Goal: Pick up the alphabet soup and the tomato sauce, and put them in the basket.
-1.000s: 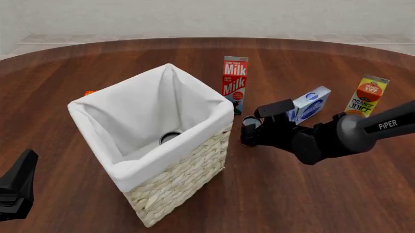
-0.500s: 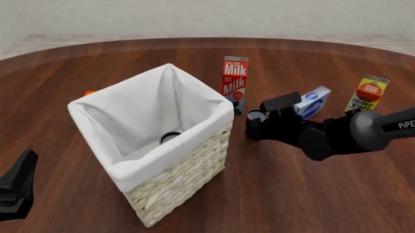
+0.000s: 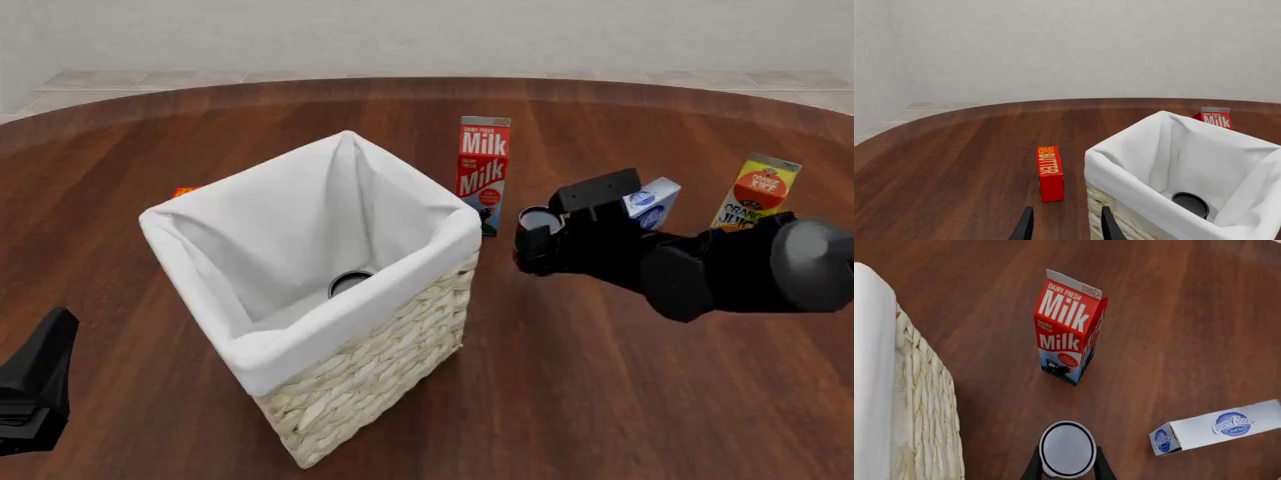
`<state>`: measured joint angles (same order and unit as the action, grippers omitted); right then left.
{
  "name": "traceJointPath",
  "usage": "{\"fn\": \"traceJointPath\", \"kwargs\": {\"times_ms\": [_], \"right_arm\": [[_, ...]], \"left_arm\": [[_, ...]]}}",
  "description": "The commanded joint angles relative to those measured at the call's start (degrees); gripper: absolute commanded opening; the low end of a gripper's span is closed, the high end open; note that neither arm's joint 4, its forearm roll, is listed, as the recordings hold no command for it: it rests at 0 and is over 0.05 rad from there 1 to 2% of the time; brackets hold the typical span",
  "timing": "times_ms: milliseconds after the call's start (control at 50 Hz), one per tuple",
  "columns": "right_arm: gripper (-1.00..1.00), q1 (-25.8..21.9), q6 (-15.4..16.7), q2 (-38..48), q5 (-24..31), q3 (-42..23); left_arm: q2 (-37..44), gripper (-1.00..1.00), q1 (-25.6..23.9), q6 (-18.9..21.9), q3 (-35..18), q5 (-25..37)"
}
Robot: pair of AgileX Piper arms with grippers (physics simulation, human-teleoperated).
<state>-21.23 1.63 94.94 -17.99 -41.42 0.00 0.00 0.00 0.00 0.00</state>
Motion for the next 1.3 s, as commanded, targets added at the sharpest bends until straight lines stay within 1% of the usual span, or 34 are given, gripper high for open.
{"fn": "traceJointPath", "kwargs": {"times_ms": [20, 440, 1300], "right_arm": [[-1.0, -0.15, -0.09, -3.12, 2.2, -0.38], [-1.0, -1.1, 2.45, -8.75, 8.37, -2.92], [-1.0, -3.05, 6.58, -15.62, 17.05, -8.82]], "left_arm": [[0.0, 1.0, 0.0, 0.0, 0.0, 0.0], [0.0, 1.0, 0.0, 0.0, 0.0, 0.0], [0.0, 1.0, 0.0, 0.0, 0.0, 0.0]]}}
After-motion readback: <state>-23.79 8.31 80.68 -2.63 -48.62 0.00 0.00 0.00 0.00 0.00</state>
